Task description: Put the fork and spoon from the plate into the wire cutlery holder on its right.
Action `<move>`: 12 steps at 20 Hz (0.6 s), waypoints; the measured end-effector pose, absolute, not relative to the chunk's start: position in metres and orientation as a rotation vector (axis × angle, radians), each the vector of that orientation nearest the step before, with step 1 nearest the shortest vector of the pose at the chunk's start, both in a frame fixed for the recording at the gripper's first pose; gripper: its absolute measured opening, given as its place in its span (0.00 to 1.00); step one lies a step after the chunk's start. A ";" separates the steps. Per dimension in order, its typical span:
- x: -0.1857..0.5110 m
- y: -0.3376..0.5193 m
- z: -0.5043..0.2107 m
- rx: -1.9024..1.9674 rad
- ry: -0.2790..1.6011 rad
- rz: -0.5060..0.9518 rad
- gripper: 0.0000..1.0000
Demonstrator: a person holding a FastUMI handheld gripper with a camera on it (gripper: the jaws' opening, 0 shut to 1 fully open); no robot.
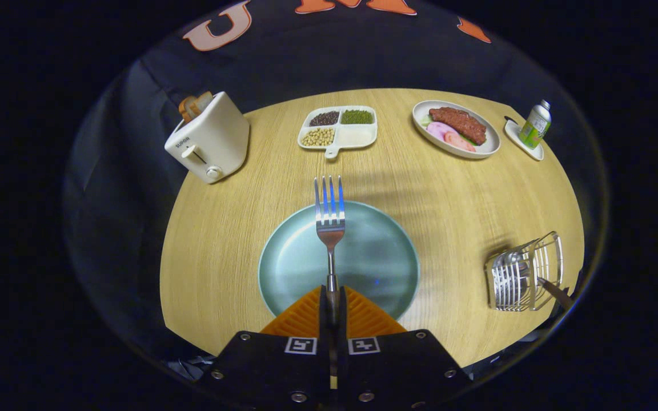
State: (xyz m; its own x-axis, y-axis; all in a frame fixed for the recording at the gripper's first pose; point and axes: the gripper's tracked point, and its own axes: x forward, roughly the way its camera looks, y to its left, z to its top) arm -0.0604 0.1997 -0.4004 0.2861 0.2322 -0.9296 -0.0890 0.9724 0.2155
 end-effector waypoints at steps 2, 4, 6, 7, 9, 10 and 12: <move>-0.059 0.178 -0.381 0.123 1.218 0.210 0.05; -0.056 0.154 -0.366 0.124 1.183 0.200 0.06; -0.059 0.132 -0.356 0.127 1.165 0.180 0.06; -0.060 0.122 -0.351 0.136 1.161 0.171 0.06; -0.067 0.097 -0.347 0.137 1.168 0.148 0.05; -0.070 0.083 -0.347 0.132 1.176 0.134 0.05; -0.077 0.056 -0.350 0.118 1.197 0.114 0.05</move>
State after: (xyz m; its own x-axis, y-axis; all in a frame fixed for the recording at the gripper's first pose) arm -0.0765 0.0557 -0.3497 0.3606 0.1510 -0.9204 -0.0257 0.9880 0.1520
